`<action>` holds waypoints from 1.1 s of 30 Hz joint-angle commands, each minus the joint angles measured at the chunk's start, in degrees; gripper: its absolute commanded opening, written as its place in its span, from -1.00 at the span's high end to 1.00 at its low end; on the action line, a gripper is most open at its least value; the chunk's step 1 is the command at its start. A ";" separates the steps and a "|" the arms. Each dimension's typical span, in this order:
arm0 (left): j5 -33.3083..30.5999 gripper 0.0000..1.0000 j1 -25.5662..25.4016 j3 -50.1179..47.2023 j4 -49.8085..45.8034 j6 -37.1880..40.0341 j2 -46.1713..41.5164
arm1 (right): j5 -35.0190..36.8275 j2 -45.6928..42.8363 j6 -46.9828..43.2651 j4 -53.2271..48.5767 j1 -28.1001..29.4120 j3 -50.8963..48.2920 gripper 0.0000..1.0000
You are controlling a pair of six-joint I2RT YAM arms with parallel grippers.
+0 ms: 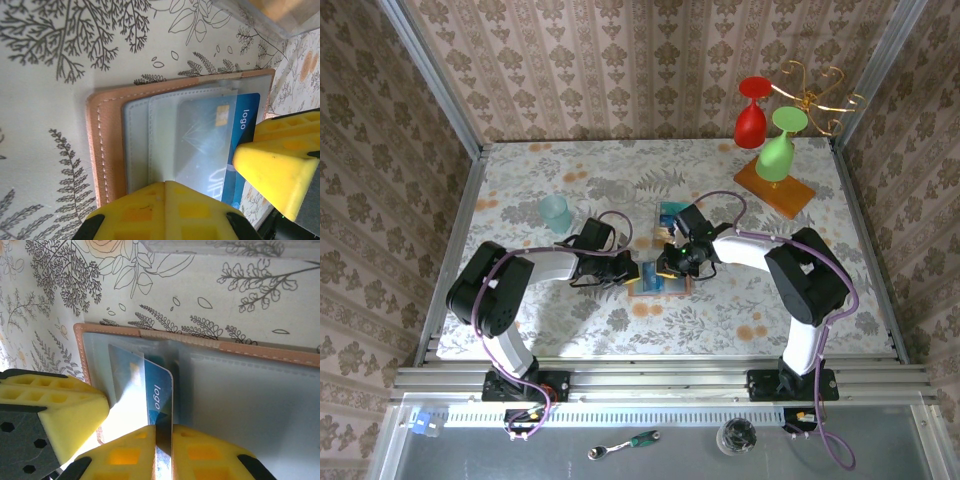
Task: Take the credit cards out of the card holder
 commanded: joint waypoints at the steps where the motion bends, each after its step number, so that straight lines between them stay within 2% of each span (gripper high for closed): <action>1: -0.83 1.00 0.06 0.27 -3.11 1.41 0.67 | 0.92 -2.18 -0.31 -1.28 -0.46 -1.32 0.70; 24: -0.75 1.00 -0.21 -0.03 -1.22 0.58 -0.39 | 3.54 -9.71 -3.78 -8.13 -1.95 0.12 0.80; 33: -0.50 1.00 -0.21 1.38 -0.56 0.23 -0.90 | 5.02 -9.54 -9.27 -14.35 -1.95 4.49 0.86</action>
